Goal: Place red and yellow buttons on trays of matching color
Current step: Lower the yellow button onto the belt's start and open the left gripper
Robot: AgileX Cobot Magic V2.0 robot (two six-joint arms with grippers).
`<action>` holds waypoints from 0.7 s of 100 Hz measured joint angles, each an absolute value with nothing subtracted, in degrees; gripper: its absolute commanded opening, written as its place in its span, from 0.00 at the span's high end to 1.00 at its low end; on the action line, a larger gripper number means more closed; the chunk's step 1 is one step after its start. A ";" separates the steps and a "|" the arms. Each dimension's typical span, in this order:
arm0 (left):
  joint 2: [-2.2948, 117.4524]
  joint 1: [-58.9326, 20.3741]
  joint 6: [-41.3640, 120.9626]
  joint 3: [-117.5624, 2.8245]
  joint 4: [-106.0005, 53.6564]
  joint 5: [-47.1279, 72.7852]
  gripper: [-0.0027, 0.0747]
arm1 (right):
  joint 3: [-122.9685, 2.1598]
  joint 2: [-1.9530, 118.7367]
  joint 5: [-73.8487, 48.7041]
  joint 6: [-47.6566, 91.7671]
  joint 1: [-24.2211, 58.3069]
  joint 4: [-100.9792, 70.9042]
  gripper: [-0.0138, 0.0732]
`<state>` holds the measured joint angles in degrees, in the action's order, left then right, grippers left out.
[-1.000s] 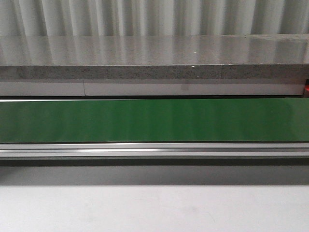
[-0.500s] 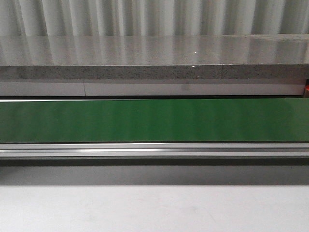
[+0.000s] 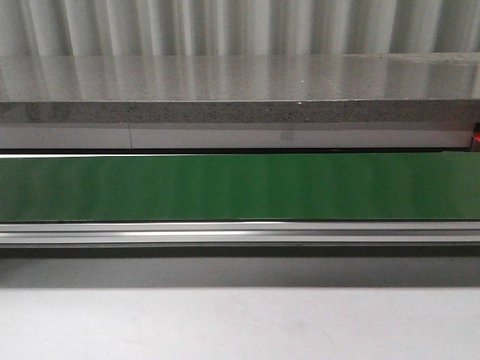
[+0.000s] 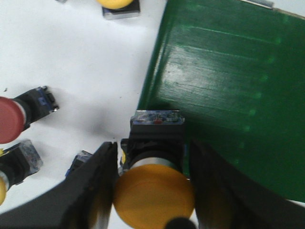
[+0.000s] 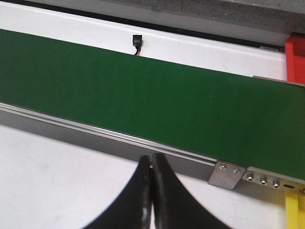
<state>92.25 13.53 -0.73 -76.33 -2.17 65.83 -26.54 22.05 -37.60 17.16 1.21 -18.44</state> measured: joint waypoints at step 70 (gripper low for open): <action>95.66 11.42 0.74 -82.21 -9.91 66.36 0.21 | -26.54 22.05 -37.60 17.16 1.21 -18.44 0.92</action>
<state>95.66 11.42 0.74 -82.21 -9.91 66.36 -26.54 22.05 -37.60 17.16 1.21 -18.44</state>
